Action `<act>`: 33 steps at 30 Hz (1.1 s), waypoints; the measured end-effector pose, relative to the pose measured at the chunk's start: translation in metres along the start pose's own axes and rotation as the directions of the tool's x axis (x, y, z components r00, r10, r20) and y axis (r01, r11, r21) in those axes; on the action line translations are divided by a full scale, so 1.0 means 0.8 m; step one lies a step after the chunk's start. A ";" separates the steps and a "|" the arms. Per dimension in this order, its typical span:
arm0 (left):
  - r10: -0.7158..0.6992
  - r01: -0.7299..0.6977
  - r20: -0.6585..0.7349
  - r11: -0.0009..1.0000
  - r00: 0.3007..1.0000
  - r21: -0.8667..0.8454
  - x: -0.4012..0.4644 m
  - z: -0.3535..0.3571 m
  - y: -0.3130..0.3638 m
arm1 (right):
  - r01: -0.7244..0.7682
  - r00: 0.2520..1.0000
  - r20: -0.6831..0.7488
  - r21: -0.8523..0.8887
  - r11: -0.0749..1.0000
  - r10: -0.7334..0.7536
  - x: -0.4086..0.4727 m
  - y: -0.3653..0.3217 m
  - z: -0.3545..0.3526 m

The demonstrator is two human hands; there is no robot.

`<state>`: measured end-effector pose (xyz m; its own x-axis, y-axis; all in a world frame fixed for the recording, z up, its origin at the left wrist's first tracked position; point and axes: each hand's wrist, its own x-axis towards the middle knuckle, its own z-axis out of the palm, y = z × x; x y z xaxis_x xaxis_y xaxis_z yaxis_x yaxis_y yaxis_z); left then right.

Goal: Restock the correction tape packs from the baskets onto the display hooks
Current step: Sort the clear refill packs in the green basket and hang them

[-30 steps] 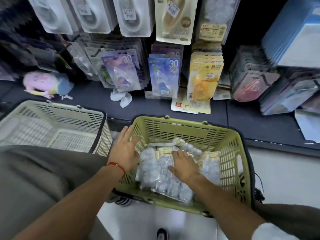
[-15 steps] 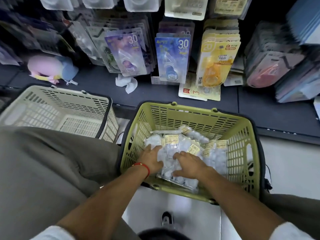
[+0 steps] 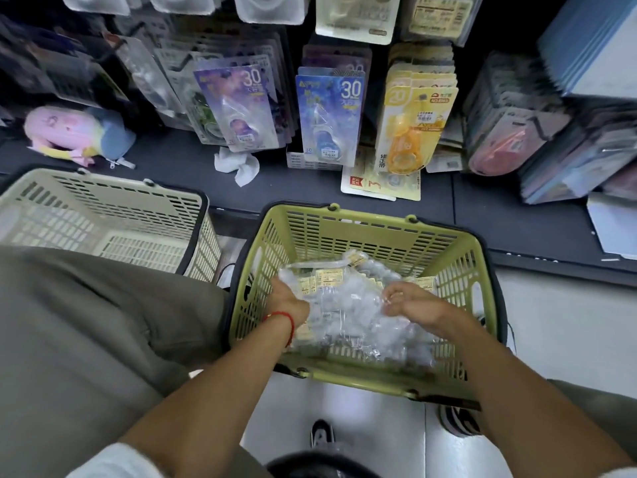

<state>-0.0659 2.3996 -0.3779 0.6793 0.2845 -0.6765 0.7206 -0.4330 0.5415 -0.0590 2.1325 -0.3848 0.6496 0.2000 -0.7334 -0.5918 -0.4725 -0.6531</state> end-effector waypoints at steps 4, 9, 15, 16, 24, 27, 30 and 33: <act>-0.071 0.056 -0.015 0.880 0.997 -0.471 -0.027 -0.007 0.008 | 0.079 0.997 -0.001 0.338 0.938 -0.083 -0.017 -0.015 -0.025; 0.012 0.062 0.101 0.716 0.995 -0.696 -0.051 -0.007 0.031 | 0.282 0.957 -0.146 0.285 0.916 -0.249 -0.028 -0.052 -0.009; 0.193 0.113 0.253 0.539 0.948 -0.835 -0.057 -0.006 0.039 | 0.461 0.879 -0.095 -0.083 0.883 -0.468 -0.029 -0.095 0.059; 0.208 0.112 0.256 0.529 0.944 -0.841 -0.056 -0.007 0.037 | 0.470 0.876 -0.083 -0.068 0.880 -0.475 -0.026 -0.097 0.067; 0.120 -0.160 -0.106 0.683 0.987 -0.713 -0.038 -0.021 0.021 | 0.254 0.822 -0.405 -0.367 0.895 -0.400 0.034 -0.092 0.056; 0.165 -0.326 -0.328 0.784 0.930 -0.529 -0.037 -0.038 0.016 | 0.207 0.851 -0.248 -0.651 0.730 -0.463 0.074 -0.087 0.077; 0.195 -0.387 -0.408 0.796 0.892 -0.466 -0.039 -0.048 0.004 | 0.231 0.825 -0.098 -0.840 0.491 -0.557 0.101 -0.084 0.109; 0.155 -0.368 -0.406 0.769 0.901 -0.522 -0.039 -0.046 -0.005 | 0.123 0.768 -0.208 -0.880 0.458 -0.606 0.111 -0.078 0.104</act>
<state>-0.0849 2.4239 -0.3411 0.7801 0.5363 -0.3223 0.3767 0.0087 0.9263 -0.0038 2.2511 -0.4249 0.9567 0.2612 -0.1283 0.2287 -0.9475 -0.2236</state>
